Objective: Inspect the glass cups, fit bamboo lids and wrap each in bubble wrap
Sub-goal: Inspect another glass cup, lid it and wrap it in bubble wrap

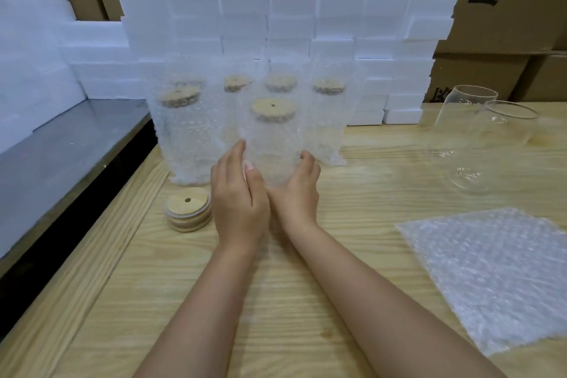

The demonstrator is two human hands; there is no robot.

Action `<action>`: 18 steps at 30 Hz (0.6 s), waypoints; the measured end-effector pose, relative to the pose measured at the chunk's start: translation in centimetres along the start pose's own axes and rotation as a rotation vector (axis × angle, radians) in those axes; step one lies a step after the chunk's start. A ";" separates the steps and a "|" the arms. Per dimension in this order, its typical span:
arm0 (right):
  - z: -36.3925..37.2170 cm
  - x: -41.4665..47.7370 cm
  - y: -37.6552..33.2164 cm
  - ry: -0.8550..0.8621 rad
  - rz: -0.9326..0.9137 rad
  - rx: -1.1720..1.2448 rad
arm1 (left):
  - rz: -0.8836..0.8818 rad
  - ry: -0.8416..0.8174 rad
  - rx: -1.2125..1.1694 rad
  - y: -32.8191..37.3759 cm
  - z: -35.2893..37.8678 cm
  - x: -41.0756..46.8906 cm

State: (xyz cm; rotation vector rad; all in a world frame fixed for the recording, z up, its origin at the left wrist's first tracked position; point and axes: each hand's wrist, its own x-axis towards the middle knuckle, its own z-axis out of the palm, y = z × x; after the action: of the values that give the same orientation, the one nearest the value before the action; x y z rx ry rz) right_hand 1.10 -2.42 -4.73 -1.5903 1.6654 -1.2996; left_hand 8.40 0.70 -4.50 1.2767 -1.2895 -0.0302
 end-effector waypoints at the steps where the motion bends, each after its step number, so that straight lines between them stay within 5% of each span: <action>1: 0.5 0.2 -0.3 -0.004 0.005 -0.007 | 0.024 0.047 -0.008 0.0 -0.1 0.1; 5: 2.3 1.0 -1.4 -0.010 0.007 -0.031 | 0.016 0.152 -0.075 -0.2 -0.1 0.4; 18: 5.3 3.9 -3.1 -0.065 0.082 0.017 | -0.171 0.135 -0.131 -0.7 0.1 0.9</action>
State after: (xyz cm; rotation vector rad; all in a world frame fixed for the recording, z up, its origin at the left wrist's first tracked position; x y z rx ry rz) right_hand 6.28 -7.29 -3.31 -1.5218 1.6584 -1.2049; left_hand 9.04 -0.18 -4.42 1.2512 -1.0443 -0.1455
